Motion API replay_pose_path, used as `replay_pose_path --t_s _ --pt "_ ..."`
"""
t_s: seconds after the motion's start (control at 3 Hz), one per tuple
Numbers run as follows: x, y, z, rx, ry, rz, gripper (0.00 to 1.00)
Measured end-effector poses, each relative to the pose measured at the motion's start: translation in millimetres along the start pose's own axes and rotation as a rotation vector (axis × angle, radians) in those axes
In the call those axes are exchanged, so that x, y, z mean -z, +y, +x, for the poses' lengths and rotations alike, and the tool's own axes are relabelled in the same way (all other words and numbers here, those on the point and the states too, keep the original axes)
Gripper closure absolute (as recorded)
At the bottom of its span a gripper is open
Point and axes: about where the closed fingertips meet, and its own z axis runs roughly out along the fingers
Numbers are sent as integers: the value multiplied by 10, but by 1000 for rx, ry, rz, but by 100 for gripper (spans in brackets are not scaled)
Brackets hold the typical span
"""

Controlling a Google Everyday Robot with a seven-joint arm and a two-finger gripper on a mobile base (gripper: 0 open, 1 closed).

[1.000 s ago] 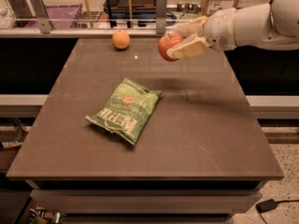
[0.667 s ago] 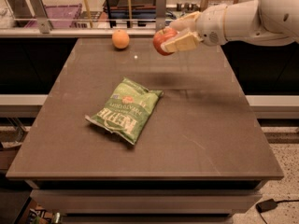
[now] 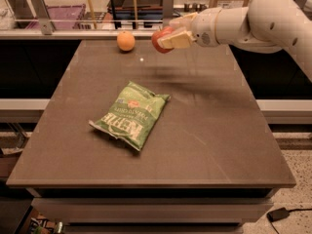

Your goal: Move apple near orange

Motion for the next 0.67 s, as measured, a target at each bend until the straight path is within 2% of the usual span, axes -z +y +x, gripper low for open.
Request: replay_pose_path --t_s 0.33,0.67 --pt "-191 -87 15 -34 -50 25 100" --pt "-365 -117 52 -58 -96 24 100"
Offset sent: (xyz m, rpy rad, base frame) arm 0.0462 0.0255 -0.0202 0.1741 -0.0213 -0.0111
